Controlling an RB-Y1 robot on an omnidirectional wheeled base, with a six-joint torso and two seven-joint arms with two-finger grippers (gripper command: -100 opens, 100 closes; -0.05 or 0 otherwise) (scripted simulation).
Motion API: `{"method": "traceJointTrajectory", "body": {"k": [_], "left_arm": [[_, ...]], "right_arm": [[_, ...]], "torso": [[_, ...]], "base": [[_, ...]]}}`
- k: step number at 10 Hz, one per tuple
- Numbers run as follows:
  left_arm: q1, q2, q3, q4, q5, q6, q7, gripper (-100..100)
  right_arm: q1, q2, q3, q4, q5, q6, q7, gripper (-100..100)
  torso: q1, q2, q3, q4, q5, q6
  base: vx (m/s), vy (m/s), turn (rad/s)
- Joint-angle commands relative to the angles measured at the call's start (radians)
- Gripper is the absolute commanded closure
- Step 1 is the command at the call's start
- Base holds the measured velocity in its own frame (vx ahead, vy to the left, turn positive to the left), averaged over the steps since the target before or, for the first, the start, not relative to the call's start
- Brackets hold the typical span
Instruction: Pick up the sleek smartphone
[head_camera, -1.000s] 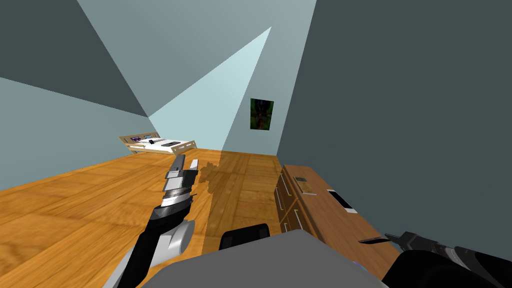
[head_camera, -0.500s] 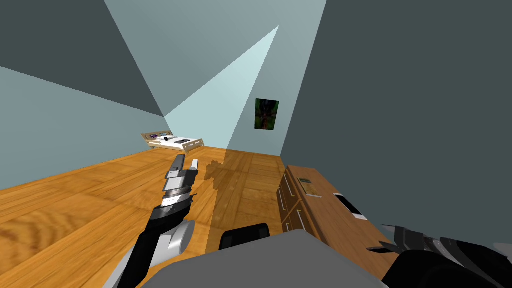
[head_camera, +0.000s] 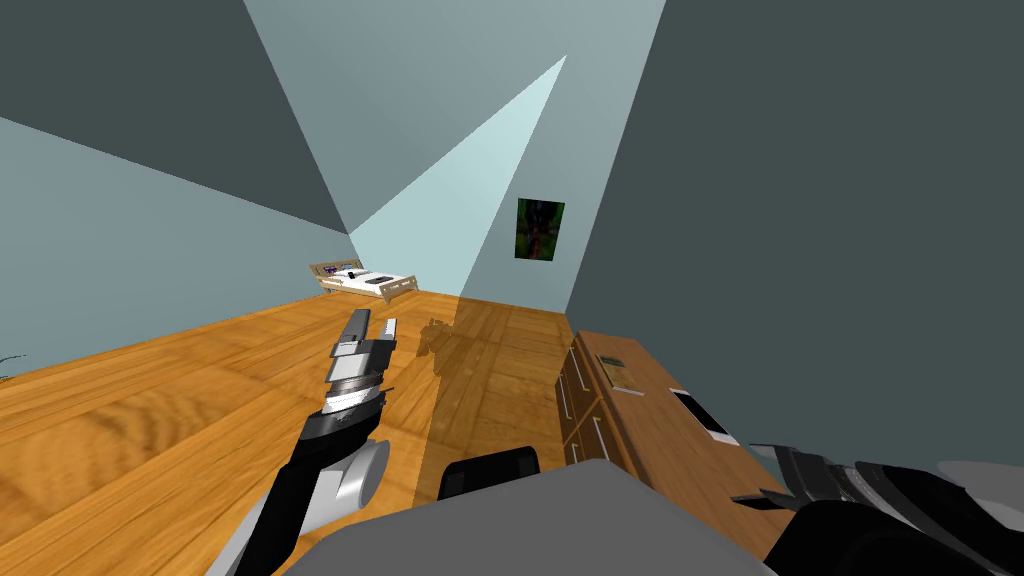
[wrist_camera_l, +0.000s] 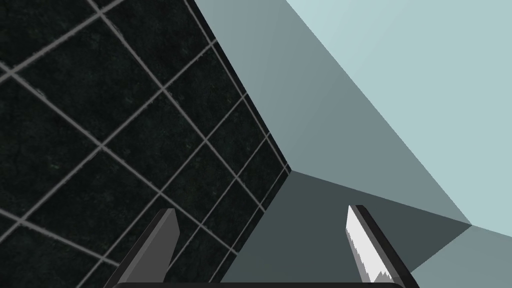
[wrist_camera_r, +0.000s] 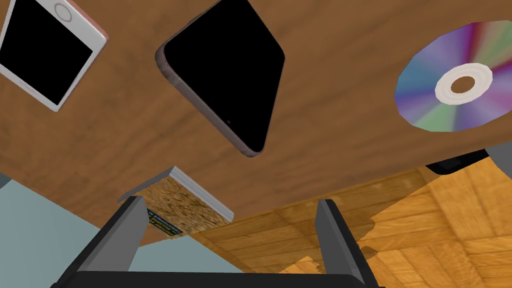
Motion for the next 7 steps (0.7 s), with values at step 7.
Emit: {"method": "traceJointTrajectory", "body": {"k": [7], "left_arm": [[0.000,0.000,0.000,0.000,0.000,0.000,0.000,0]], "right_arm": [[0.015,-0.055,0.030,-0.089,0.101,0.011,0.132,-100]], "torso": [[0.000,0.000,0.000,0.000,0.000,0.000]], "base": [[-0.067,-0.023,0.091]]}}
